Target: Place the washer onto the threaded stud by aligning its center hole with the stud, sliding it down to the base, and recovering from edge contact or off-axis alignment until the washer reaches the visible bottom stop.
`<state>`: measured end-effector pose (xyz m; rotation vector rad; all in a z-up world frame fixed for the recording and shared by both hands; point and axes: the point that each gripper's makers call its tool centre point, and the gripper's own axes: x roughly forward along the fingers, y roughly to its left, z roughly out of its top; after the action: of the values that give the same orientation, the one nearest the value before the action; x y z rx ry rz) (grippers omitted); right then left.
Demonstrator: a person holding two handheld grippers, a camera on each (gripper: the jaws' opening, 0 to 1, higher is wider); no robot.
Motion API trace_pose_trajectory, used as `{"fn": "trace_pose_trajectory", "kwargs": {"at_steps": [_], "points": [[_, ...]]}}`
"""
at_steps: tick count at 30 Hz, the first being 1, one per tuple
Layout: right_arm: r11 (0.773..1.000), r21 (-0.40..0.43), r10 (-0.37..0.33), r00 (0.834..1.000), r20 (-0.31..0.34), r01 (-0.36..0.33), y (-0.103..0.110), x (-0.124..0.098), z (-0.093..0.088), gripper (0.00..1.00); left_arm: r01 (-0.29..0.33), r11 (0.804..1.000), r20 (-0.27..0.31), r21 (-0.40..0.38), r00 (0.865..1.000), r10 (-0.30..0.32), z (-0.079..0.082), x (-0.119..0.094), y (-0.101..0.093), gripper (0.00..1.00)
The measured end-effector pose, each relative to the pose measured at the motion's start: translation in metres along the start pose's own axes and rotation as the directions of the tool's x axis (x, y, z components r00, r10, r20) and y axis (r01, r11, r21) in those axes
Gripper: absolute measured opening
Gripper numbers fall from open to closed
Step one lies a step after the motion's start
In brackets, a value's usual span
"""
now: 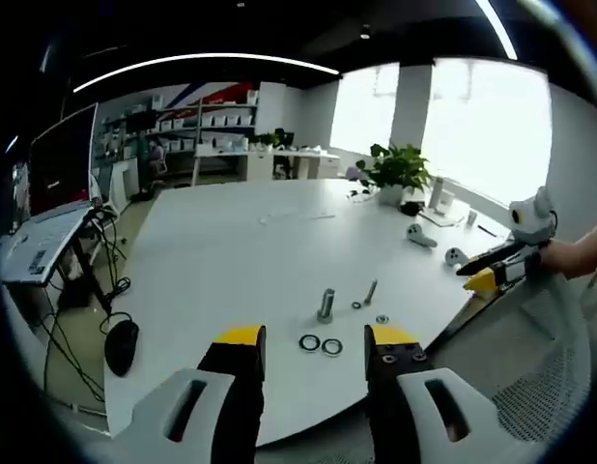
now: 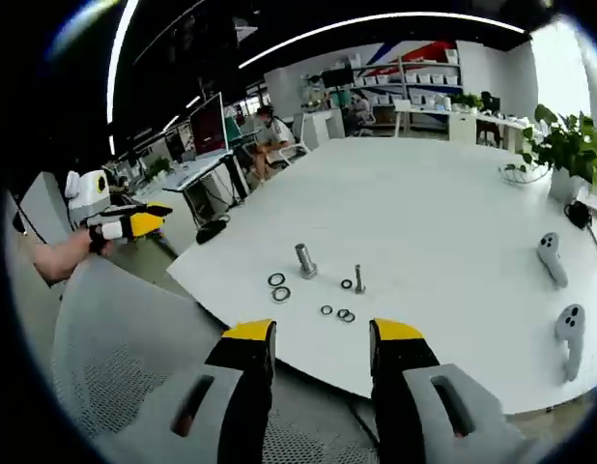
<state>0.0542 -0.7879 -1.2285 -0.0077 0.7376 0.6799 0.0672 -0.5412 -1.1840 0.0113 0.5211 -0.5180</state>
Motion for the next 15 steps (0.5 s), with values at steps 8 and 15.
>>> {"fn": "trace_pose_trajectory", "kwargs": {"at_steps": [8, 15], "points": [[1.000, 0.023, 0.010, 1.000, 0.003, -0.010, 0.0014, 0.0001, 0.0004, 0.34, -0.003, 1.000, 0.004, -0.009, 1.000, 0.003, 0.0006, -0.0009, 0.0015, 0.35], [0.999, 0.034, 0.015, 1.000, 0.014, -0.015, 0.0016, -0.0005, 0.0010, 0.34, -0.016, 1.000, 0.008, -0.001, 1.000, 0.016, 0.0007, -0.0017, 0.0035, 0.34]]}}
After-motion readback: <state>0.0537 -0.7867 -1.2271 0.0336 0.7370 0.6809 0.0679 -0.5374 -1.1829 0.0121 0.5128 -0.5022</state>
